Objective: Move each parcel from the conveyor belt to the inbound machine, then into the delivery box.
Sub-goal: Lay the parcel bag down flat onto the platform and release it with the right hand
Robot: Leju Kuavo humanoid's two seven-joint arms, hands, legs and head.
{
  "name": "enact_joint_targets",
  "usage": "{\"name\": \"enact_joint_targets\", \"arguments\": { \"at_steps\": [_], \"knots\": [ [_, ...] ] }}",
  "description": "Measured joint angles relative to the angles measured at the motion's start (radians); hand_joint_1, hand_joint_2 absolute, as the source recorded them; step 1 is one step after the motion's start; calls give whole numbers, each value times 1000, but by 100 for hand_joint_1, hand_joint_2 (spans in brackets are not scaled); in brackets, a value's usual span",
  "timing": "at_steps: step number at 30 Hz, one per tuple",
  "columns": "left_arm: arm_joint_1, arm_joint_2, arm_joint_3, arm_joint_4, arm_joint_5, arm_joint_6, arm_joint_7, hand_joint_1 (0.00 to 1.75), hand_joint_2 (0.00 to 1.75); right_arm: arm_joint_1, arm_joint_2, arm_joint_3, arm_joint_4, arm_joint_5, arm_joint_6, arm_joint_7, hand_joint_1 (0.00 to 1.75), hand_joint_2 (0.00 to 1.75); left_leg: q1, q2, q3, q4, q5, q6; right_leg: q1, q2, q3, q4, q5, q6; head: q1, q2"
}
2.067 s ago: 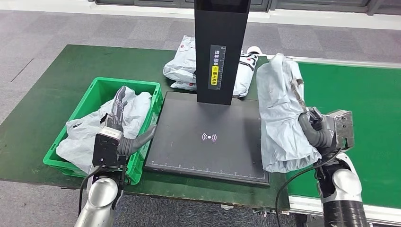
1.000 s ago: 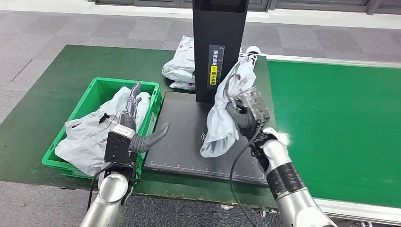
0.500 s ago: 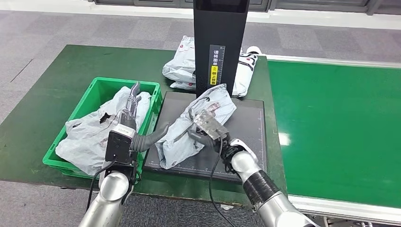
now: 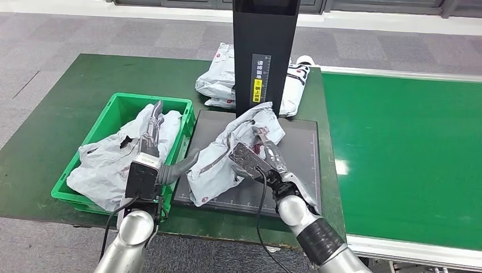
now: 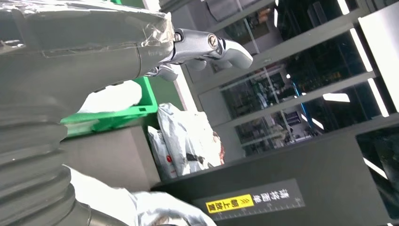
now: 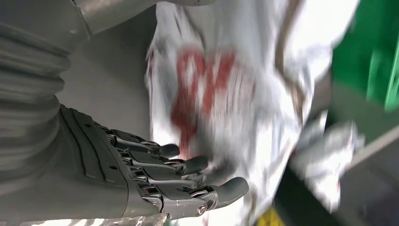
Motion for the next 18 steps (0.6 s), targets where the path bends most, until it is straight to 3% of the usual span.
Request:
{"name": "enact_joint_targets", "arguments": {
  "at_steps": [5, 8, 14, 18],
  "knots": [
    [25, -1, 20, -24, -35, 11, 21, 0, 175, 114, -32, -47, -244, 267, -121, 150, 0, 175, 0, 0, 0, 0, -1, 0, 0, 0, 0, 0, -1, 0, 0, 0],
    [31, -5, 35, -32, -51, 12, 31, 0, 175, 185, -41, -96, -397, 358, -186, 180, 0, 175, 0, 0, 0, 0, -1, 0, 0, 0, 0, 0, -1, 0, 0, 0],
    [28, -27, 53, -30, -71, -7, 45, 0, 175, 286, -44, -175, -611, 297, -414, 6, 0, 175, 0, 0, 0, 0, -1, 0, 0, 0, 0, -1, -1, 0, 0, 0],
    [21, -39, 56, -21, -78, -16, 50, 0, 175, 324, -44, -200, -686, 271, -447, -29, 0, 175, 0, 1, 0, 0, -1, 0, 0, 0, 0, -1, -1, 0, 0, 0]
  ]
}}
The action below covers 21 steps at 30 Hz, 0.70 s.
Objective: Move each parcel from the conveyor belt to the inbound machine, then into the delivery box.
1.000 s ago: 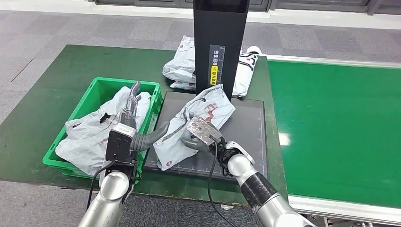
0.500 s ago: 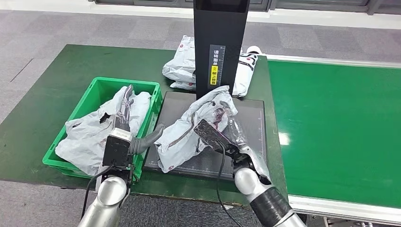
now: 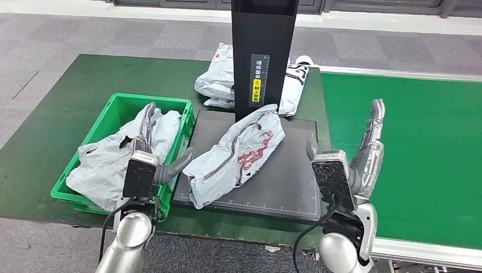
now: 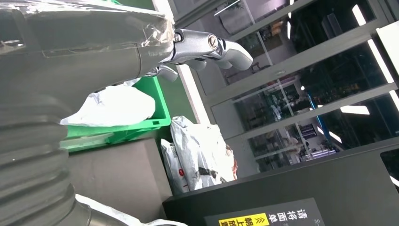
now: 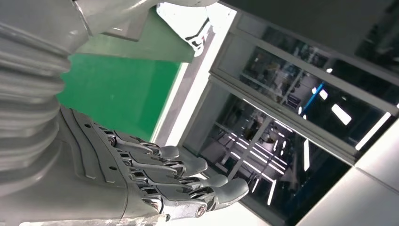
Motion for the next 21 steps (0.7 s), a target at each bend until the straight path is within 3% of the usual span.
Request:
{"name": "enact_joint_targets", "arguments": {
  "at_steps": [4, 7, 10, 15, 16, 19, 20, 21],
  "knots": [
    [-39, -3, -6, 55, -118, -92, 109, 0, 175, 25, 4, -17, -37, -115, -71, -100, 0, 175, 0, -1, 0, 0, 0, 0, 0, -1, 1, 0, 0, 0, 0, 0],
    [-87, 1, -33, 139, -267, -196, 200, 0, 175, 30, 8, -26, -39, -171, -71, -135, 0, 175, 0, 0, 0, 0, 1, -1, 0, 0, 1, 0, 1, -1, 0, 0],
    [-128, 4, -64, 213, -357, -266, 235, 0, 175, 31, 13, -26, -32, -184, -56, -142, 0, 175, 0, 2, 1, 0, 1, -1, 0, 2, 0, 0, 2, -1, 0, 0],
    [-217, 13, -156, 364, -565, -478, 256, 0, 175, 5, 32, -28, 6, -177, 13, -128, 0, 175, 0, 1, 1, 0, 1, -1, 0, 1, 1, 0, 2, -1, 0, 0],
    [-237, 13, -183, 402, -606, -512, 253, 9, 175, -1, 39, -30, 12, -171, 29, -121, 0, 175, 0, 1, 1, 0, 1, -1, 0, 1, 1, 0, 2, -1, 0, 0],
    [-292, 7, -260, 518, -688, -577, 235, 139, 175, -8, 60, -44, 19, -159, 68, -108, 0, 175, 0, 0, 1, 0, 1, -1, 0, 1, 1, 0, 2, -1, 0, 0],
    [-310, 4, -283, 554, -701, -592, 227, 174, 175, -8, 67, -50, 20, -157, 78, -105, 0, 175, 0, 0, 1, 0, 1, -1, 0, 0, 1, 1, 2, -1, 0, 0],
    [-329, 1, -307, 591, -708, -606, 217, 175, 175, -8, 72, -55, 20, -154, 88, -102, 0, 175, 0, -1, 1, 0, 1, -1, 0, 0, 2, 0, 2, -1, 0, 0]
  ]
}}
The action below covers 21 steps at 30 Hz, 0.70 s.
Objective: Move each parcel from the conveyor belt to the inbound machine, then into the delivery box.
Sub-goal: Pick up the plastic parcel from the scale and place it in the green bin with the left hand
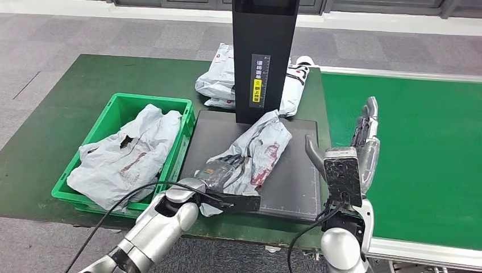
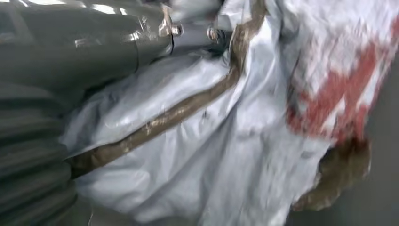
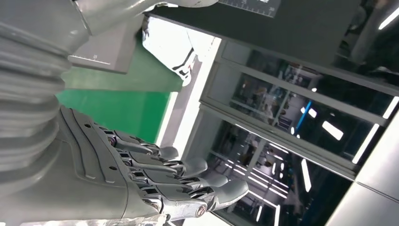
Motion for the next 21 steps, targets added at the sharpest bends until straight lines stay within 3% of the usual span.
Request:
{"name": "enact_joint_targets", "arguments": {
  "at_steps": [8, 17, 21],
  "knots": [
    [-101, -21, -141, 196, -8, -23, -43, 175, 175, 12, 22, -22, 0, 8, 38, 3, 0, 175, 0, -2, 6, 0, -2, 1, 0, -3, 8, -1, -3, 1, 0, 0],
    [-149, -23, -173, 263, 6, -17, -38, 175, 175, 31, 23, -23, -3, 8, 41, 5, 0, 175, 0, -2, 14, -1, -2, 1, 0, -3, 15, -1, -3, 1, 0, 0],
    [-148, -21, -173, 258, 4, 70, 25, 175, 175, 52, 23, -31, -22, 22, 40, 19, 0, 175, 0, -2, 14, -1, -2, 1, 0, -2, 15, -1, -3, 1, 0, 0]
  ]
}}
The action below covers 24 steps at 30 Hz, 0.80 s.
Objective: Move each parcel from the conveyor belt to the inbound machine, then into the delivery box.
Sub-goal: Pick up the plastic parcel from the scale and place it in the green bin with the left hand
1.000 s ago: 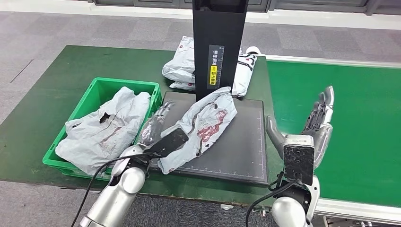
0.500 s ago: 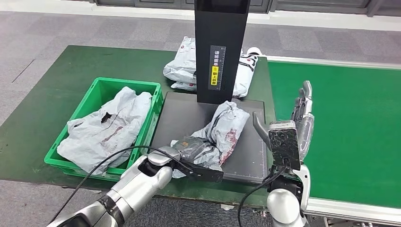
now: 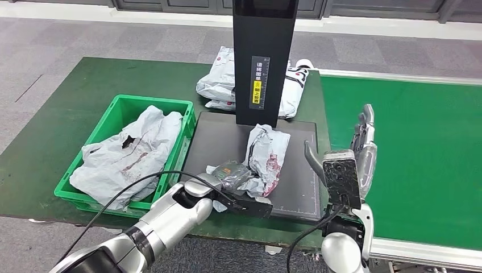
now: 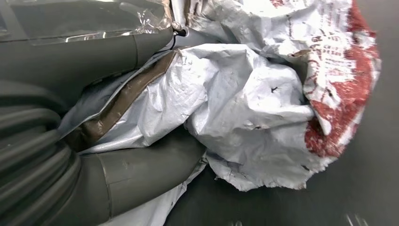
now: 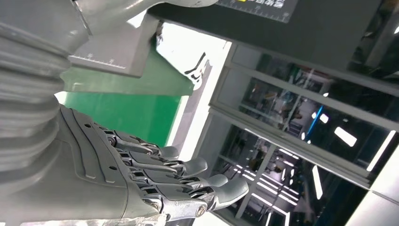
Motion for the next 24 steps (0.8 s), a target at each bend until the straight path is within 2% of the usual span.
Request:
{"name": "enact_joint_targets", "arguments": {
  "at_steps": [3, 9, 13, 18, 22, 24],
  "knots": [
    [9, 15, 9, -43, -10, 79, 80, 175, 175, 33, 3, -17, -33, 20, -3, 13, 0, 175, 0, 1, -2, 0, 0, 0, 0, 1, -2, 0, 1, -1, 0, 0],
    [25, 46, 33, -125, -23, 92, 122, 175, 175, 70, 9, -38, -75, 33, 0, 19, 0, 175, 0, 1, -5, 0, 1, -1, 0, 1, -6, 1, 1, -1, 0, 0],
    [53, 63, 77, -213, -59, 238, 180, 175, 175, 90, 12, -44, -95, 38, -18, 19, 0, 175, 0, 1, -8, 0, 1, -1, 0, 2, -9, 1, 1, -1, 0, 0],
    [100, 104, 213, -453, -156, 449, 263, 175, 175, 136, 12, -53, -130, 40, -47, 19, 0, 175, 0, 2, -11, 0, 1, -2, 0, 3, -12, 2, 1, -1, 0, 0],
    [109, 108, 229, -483, -168, 473, 268, 175, 175, 141, 12, -55, -132, 40, -48, 19, 0, 175, 0, 3, -11, 0, 1, -2, 0, 3, -12, 2, 1, -1, 0, 0],
    [133, 116, 266, -543, -189, 514, 270, 175, 175, 147, 12, -56, -135, 39, -49, 19, 0, 175, 0, 3, -11, -1, 0, -3, 0, 4, -13, 2, 0, -2, 0, 0]
  ]
}}
